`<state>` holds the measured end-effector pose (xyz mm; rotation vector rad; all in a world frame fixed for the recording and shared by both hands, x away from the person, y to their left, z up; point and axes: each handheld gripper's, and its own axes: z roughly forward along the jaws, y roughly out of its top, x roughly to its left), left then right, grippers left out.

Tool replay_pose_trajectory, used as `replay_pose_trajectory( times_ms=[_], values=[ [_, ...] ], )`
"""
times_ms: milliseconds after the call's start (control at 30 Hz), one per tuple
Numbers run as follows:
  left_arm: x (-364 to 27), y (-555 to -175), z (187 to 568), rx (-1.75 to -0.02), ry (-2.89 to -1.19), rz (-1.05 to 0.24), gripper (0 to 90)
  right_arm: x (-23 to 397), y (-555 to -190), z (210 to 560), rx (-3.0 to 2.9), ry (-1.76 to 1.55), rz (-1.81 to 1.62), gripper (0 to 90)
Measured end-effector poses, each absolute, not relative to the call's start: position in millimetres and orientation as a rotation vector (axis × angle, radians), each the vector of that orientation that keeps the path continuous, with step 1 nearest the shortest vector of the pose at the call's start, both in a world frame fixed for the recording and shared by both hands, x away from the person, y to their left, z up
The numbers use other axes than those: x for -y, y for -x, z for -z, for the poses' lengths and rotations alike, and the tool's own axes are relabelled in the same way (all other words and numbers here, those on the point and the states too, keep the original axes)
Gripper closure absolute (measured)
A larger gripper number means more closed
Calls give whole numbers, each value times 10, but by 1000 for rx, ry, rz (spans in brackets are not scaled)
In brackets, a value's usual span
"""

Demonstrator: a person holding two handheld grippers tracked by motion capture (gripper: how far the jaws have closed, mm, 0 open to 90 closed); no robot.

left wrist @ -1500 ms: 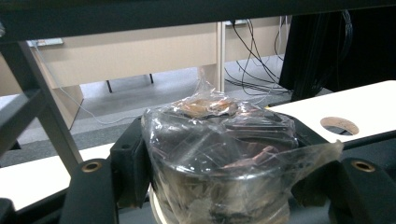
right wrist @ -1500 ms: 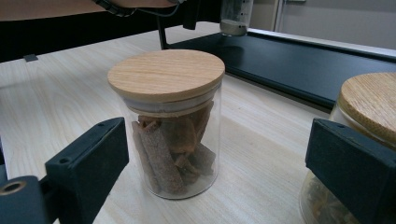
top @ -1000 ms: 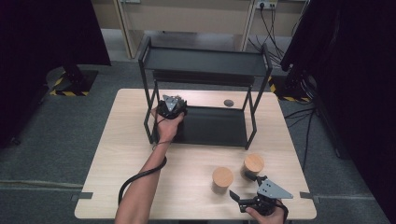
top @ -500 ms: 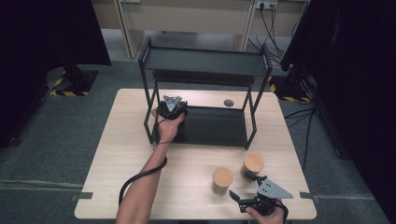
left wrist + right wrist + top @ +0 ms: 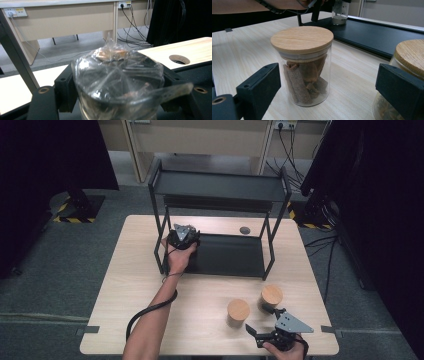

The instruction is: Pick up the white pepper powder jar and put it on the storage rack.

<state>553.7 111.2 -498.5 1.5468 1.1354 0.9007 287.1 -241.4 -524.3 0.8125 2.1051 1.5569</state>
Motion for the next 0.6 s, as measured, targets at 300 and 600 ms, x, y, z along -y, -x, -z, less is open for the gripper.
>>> replay_pose_trajectory(
  times_ms=[300,600],
  values=[
    [-1088,-5508,4983,-1135,-1544,-906,236,2413,-2870,5243,-2106,-811,-1556,61],
    [-1106,-5481,4913,-1139,-1537,-917,198,2411,-2872,5243,-2108,-810,-1554,62]
  ],
)
